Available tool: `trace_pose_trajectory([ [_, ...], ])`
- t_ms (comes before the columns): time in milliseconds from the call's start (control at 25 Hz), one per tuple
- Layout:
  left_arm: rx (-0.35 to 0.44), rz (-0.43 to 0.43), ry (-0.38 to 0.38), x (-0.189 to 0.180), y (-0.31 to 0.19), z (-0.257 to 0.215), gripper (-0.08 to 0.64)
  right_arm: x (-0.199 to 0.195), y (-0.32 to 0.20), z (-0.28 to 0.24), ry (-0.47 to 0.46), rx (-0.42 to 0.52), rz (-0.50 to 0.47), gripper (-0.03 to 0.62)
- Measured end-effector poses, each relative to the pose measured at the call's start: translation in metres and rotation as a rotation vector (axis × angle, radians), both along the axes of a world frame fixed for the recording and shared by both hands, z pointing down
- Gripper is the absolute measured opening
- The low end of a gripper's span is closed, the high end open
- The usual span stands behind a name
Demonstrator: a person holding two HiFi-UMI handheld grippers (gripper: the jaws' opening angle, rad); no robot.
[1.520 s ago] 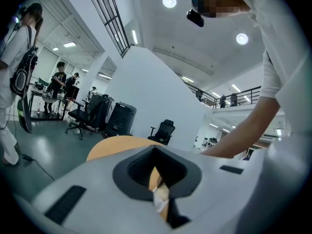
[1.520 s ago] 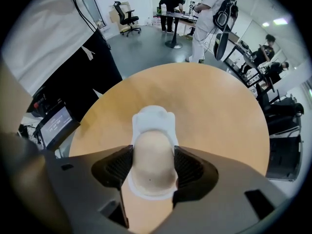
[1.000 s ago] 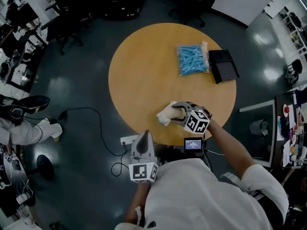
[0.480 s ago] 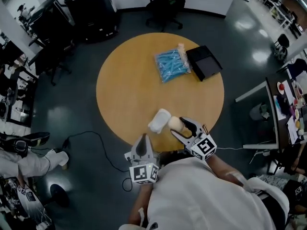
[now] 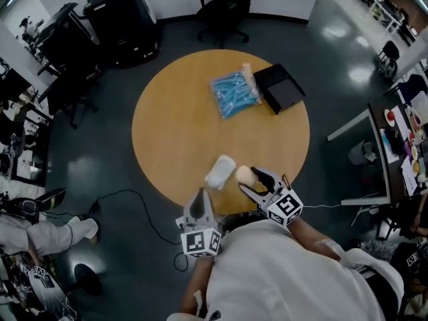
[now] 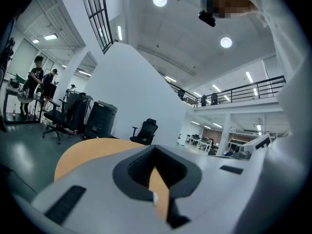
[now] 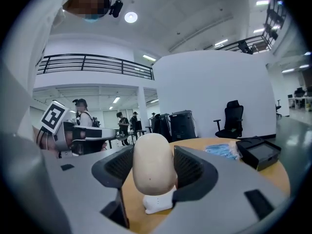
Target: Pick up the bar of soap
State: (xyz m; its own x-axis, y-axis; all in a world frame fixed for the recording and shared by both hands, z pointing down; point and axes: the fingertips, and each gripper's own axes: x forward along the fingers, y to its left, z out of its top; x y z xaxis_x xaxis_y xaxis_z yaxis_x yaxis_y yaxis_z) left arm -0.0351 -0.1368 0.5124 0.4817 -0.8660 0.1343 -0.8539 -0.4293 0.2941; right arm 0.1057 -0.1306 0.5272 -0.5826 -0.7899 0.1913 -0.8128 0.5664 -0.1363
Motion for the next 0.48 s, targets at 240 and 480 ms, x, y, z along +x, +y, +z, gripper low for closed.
trace_pose_trajectory([
  [240,0.002,-0.018,-0.002,-0.003,0.000,-0.002,0.005,-0.003,-0.003,-0.002,0.005,0.008,-0.019,0.267],
  [480,0.003,-0.031,-0.003,-0.008,0.000,-0.002,0.005,-0.011,-0.005,-0.005,0.014,0.021,-0.036,0.267],
])
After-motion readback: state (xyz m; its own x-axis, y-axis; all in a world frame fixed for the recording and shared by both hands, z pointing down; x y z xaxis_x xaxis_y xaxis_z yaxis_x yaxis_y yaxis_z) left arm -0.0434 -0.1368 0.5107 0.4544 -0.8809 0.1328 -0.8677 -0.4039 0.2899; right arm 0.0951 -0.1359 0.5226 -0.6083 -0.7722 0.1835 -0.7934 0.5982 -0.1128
